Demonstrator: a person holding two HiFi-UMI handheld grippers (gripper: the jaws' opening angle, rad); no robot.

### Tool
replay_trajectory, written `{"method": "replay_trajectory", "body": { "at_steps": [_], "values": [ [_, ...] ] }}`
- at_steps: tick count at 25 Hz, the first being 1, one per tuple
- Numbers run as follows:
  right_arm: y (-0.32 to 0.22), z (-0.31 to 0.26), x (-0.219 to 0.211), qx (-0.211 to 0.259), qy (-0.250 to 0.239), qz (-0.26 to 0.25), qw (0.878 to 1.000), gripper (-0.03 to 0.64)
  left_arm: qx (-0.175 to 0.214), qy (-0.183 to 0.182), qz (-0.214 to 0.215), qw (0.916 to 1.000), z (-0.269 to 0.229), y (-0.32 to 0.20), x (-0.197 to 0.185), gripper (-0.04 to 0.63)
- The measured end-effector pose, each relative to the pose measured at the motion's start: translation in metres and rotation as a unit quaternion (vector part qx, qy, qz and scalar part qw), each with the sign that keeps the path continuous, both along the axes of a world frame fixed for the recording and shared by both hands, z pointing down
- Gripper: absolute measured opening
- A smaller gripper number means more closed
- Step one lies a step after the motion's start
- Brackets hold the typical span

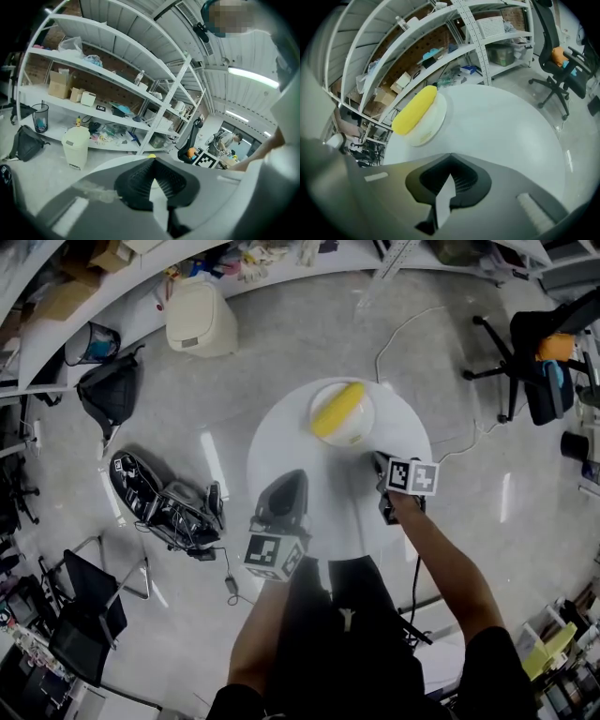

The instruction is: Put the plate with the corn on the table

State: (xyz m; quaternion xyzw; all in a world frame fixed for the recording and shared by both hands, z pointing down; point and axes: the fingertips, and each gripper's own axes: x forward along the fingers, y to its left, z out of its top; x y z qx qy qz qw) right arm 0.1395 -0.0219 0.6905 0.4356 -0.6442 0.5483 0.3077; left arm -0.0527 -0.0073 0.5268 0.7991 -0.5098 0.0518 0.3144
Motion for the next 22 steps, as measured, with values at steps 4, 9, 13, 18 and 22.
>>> {"method": "replay_trajectory", "body": {
  "at_steps": [4, 9, 13, 18, 22],
  "values": [
    [0.000, 0.003, 0.000, 0.012, 0.022, -0.025, 0.999, 0.006, 0.011, -0.013, 0.007, 0.9998, -0.008, 0.001, 0.004, 0.003],
    [0.004, 0.008, 0.001, 0.029, 0.050, -0.066, 0.996, 0.006, 0.014, -0.013, 0.006, 0.9998, -0.017, 0.004, 0.010, 0.003],
    [0.005, 0.004, 0.000, 0.027, 0.060, -0.091, 0.994, 0.006, 0.019, -0.001, 0.004, 0.9998, -0.036, 0.002, 0.013, 0.002],
    [0.009, -0.016, -0.018, 0.059, 0.061, -0.116, 0.990, 0.006, 0.031, -0.001, 0.008, 0.9995, -0.054, 0.002, 0.013, 0.002],
    [0.015, -0.039, -0.036, 0.083, 0.055, -0.124, 0.987, 0.006, 0.032, -0.002, 0.015, 0.9994, -0.062, 0.003, 0.014, 0.003]
  ]
}}
